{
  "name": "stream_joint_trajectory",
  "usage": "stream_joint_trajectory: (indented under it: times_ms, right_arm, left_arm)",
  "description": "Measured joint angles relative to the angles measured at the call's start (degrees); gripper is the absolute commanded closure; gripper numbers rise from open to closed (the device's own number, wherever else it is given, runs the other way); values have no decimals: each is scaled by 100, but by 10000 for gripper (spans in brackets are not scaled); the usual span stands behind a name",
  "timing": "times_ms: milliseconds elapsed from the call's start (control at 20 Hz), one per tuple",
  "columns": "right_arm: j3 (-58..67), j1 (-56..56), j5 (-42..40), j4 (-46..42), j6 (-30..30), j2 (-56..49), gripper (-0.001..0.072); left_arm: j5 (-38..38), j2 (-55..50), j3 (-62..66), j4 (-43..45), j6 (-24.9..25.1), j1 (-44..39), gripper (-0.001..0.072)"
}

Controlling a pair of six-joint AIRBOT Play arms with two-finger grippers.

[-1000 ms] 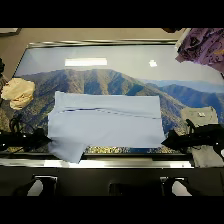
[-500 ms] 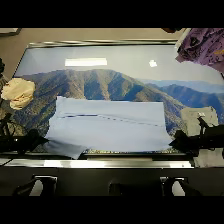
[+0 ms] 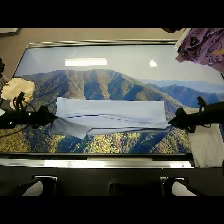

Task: Fold the clothes and pants, and hang the long-sleeved shirts on hangers.

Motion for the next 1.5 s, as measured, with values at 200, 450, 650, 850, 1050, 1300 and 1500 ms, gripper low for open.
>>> stream_joint_trajectory:
  times_ms: [200,450,650,850,1050,1300,1500]
  right_arm:
    - [697,586,492,-291,170,-752,677]
    - [1300,833,933,-605,435,-1248,677]
    - [1458,876,1261,-723,520,-1370,676]
    - [1497,885,1495,-713,535,-1589,675]
    - [1513,885,1637,-535,468,-1858,455]
    - [2168,621,1244,-308,448,-1947,232]
    - [2638,0,691,-232,271,-2055,223]
  left_arm:
    - [166,-1349,1178,-42,146,-249,691]
    - [120,-2608,2586,-70,205,-341,691]
    - [55,-3300,3279,-116,197,-361,691]
    - [39,-3792,3508,-175,157,-385,688]
    - [35,-4061,3578,-254,155,-455,423]
    - [-48,-3956,3842,-251,50,-380,367]
    - [-118,-3539,4022,-24,9,-184,367]
